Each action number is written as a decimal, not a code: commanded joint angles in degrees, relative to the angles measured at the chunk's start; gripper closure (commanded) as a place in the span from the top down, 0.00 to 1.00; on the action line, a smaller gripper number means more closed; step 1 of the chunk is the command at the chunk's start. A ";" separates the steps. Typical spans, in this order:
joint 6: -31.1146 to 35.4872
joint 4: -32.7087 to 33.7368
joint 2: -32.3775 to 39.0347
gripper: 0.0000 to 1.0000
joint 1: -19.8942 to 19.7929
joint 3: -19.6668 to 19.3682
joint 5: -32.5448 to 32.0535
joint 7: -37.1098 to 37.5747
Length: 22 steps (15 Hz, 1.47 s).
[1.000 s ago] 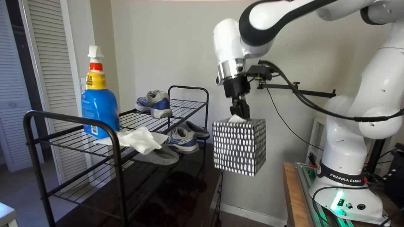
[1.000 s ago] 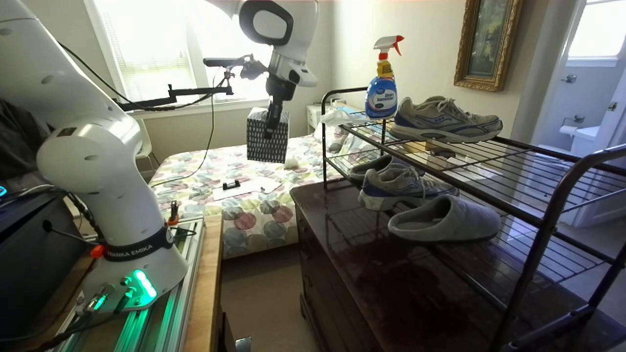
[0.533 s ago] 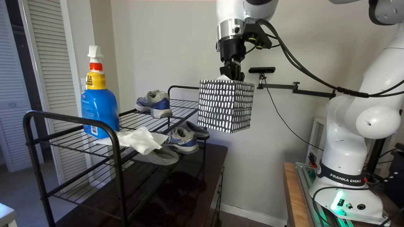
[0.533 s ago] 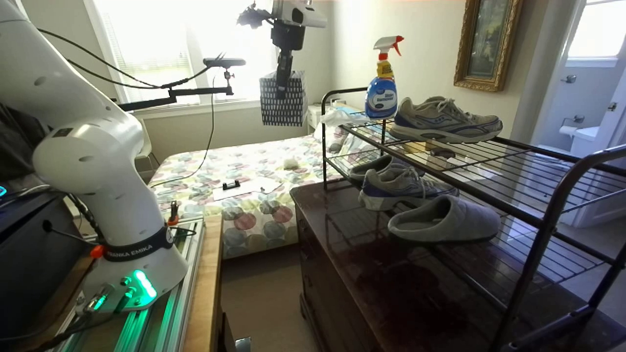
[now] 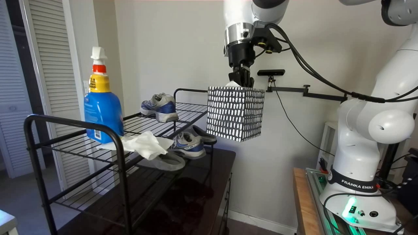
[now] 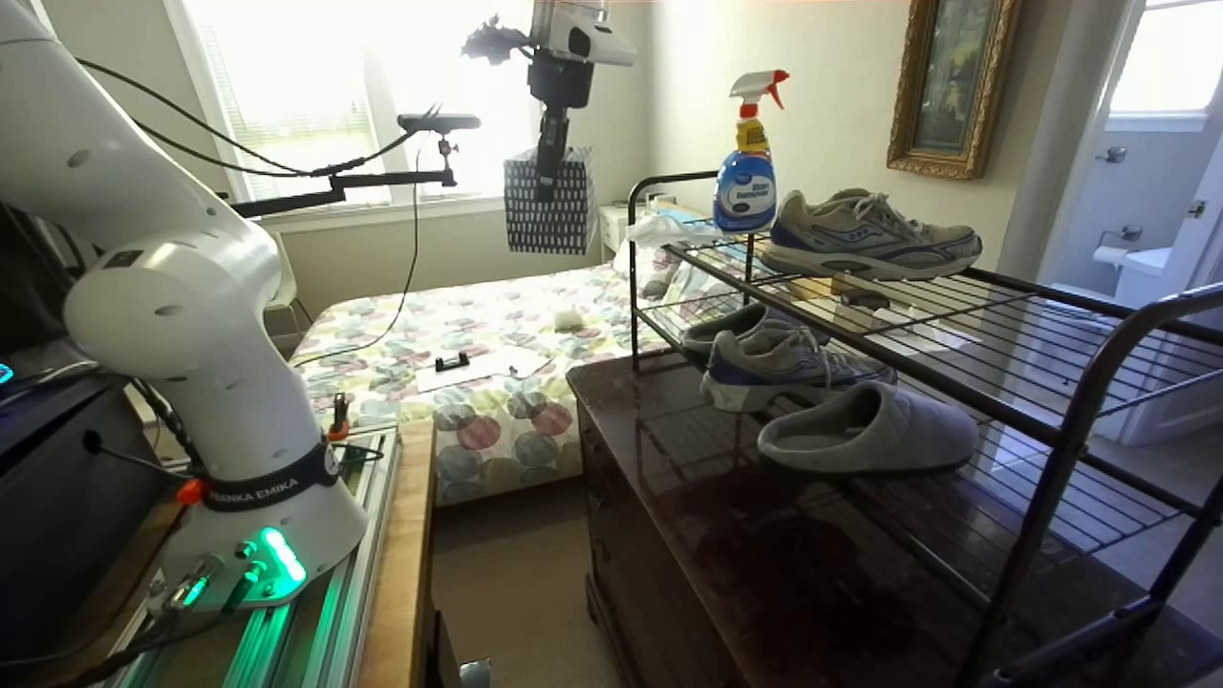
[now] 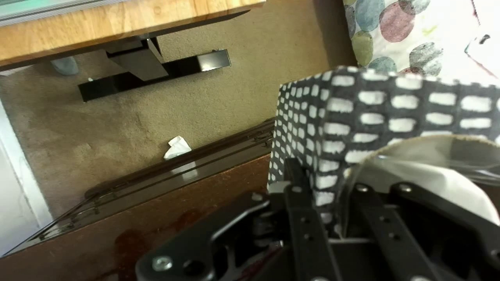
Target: Put the tissue box on the top shelf of the shoe rack.
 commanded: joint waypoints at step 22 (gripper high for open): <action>-15.95 56.24 42.43 0.02 4.06 -1.54 -14.78 -0.10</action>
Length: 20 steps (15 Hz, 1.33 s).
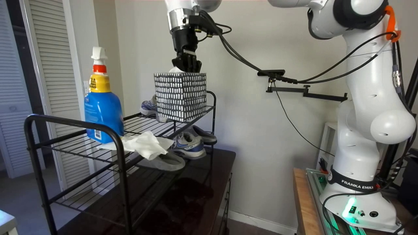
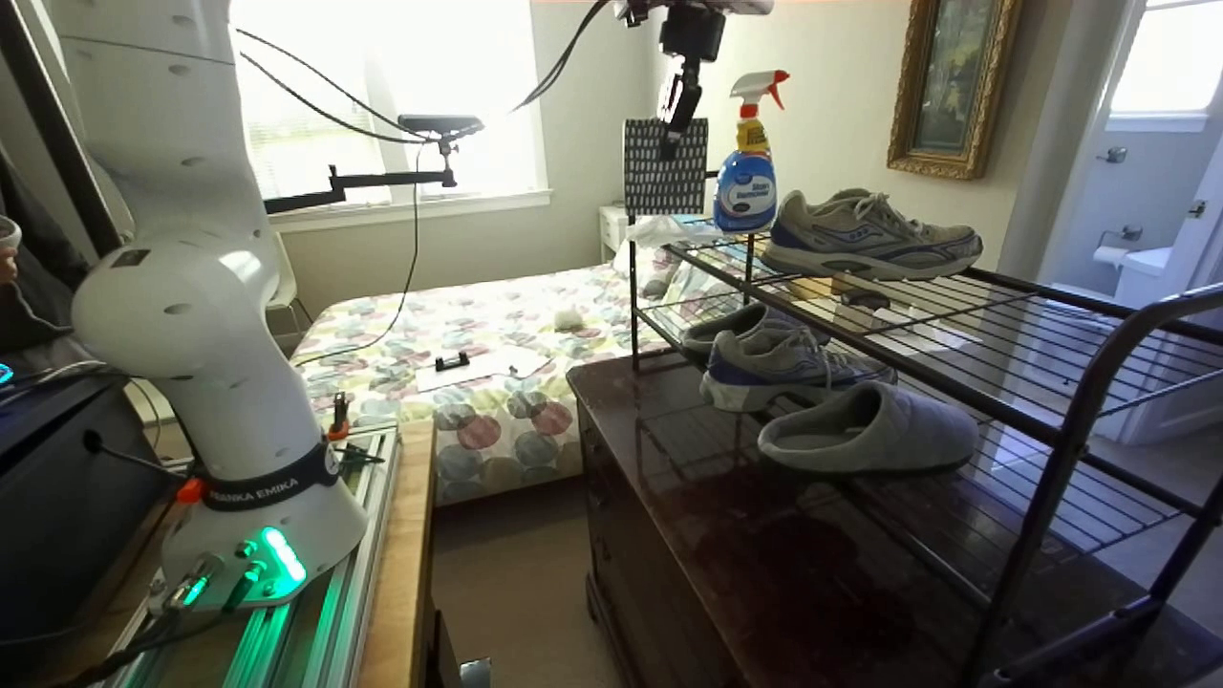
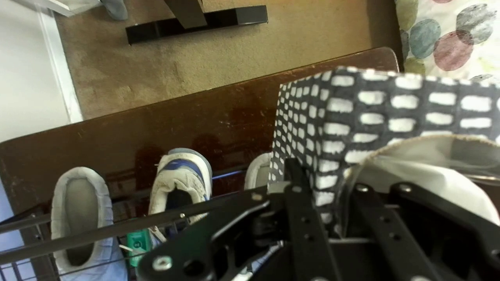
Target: Put the tissue box on the top shelf of the shoe rack.
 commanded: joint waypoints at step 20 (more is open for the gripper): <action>-7.12 36.87 28.78 0.44 3.52 -4.79 -1.10 -2.60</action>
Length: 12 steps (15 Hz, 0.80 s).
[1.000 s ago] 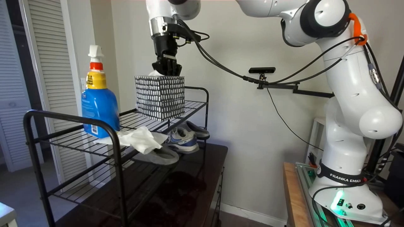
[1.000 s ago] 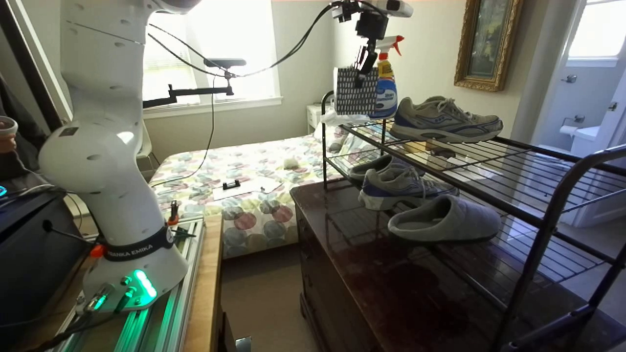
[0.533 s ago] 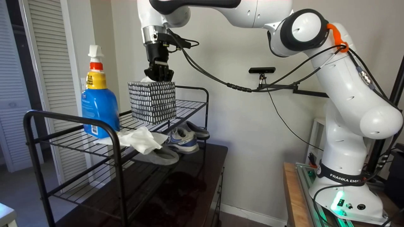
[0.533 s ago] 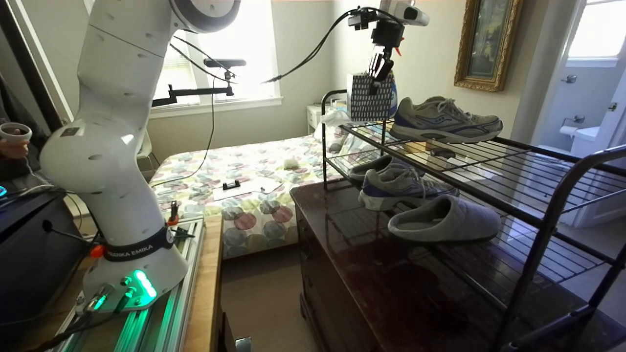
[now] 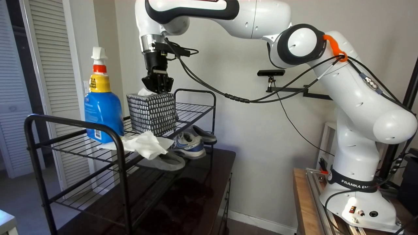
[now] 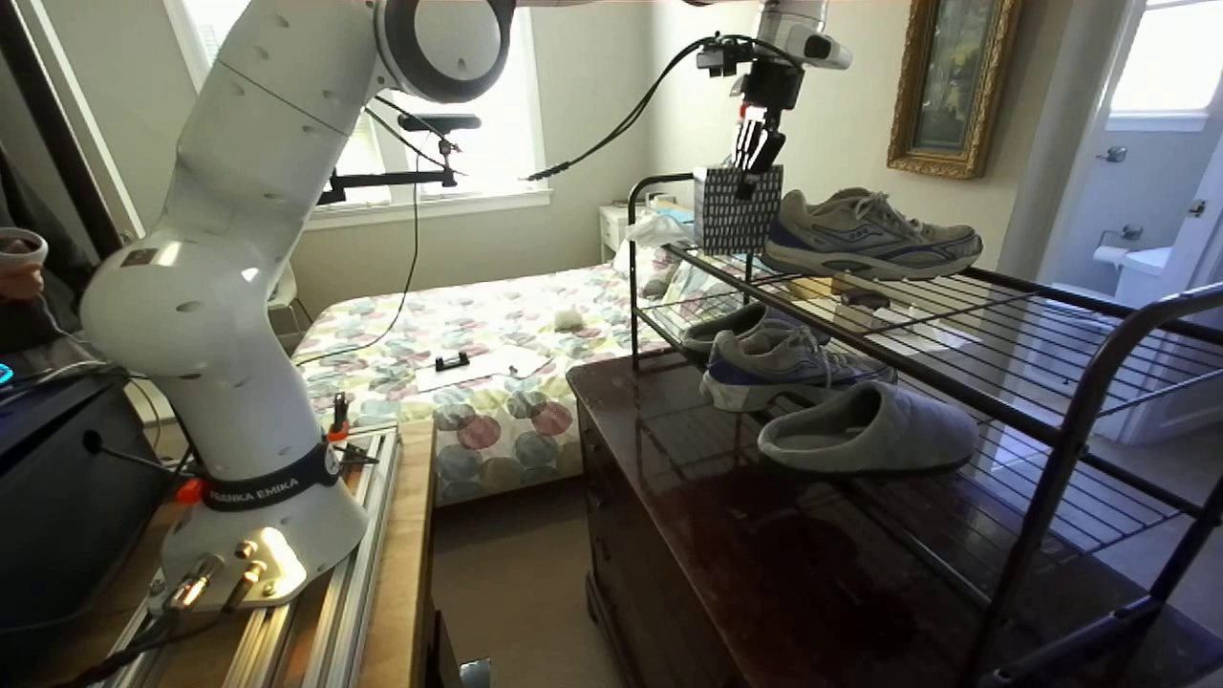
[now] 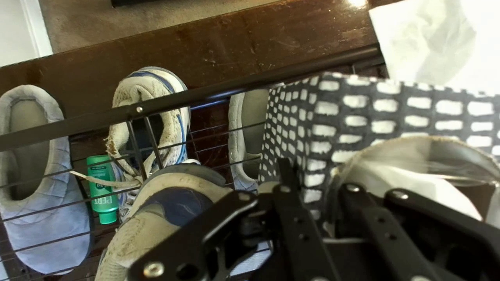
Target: Put the tissue box on the top shelf of the shoe rack.
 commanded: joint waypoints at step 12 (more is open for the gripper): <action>-4.56 6.99 -4.90 1.00 3.08 0.54 -1.67 -0.10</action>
